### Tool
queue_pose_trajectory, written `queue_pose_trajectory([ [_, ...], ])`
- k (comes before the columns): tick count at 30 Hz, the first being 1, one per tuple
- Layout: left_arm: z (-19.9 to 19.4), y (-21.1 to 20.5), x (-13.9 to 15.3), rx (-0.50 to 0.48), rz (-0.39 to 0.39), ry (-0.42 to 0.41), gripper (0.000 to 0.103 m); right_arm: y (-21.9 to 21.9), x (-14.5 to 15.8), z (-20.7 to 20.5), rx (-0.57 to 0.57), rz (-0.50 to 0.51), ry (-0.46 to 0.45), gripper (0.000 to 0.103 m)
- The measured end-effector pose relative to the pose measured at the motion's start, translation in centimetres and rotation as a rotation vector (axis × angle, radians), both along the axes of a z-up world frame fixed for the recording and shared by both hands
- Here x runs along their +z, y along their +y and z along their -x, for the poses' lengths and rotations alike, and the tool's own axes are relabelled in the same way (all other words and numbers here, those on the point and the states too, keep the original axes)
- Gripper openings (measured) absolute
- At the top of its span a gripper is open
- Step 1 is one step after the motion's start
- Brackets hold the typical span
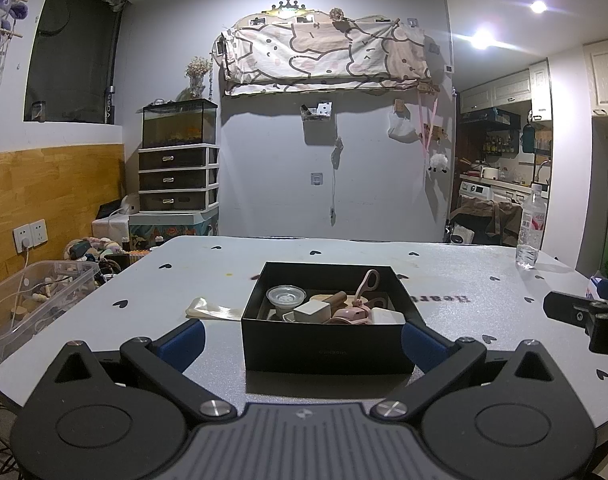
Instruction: Organize rigid objects
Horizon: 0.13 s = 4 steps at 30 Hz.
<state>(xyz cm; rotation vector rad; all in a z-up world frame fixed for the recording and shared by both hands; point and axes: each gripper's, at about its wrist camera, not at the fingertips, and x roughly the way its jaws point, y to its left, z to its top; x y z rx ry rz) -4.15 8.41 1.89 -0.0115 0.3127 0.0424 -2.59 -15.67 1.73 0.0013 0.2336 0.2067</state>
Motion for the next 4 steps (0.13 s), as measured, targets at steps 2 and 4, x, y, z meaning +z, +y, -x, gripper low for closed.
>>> queue_pose_trajectory([
  [2,0.0,0.0,0.0,0.0,0.0,0.0,0.103,-0.05,0.02,0.02,0.0,0.0,0.0,0.103],
  [4,0.01,0.0,0.01,-0.001,0.0,0.0,0.103,-0.02,0.0,-0.02,0.001,0.0,0.0,0.103],
])
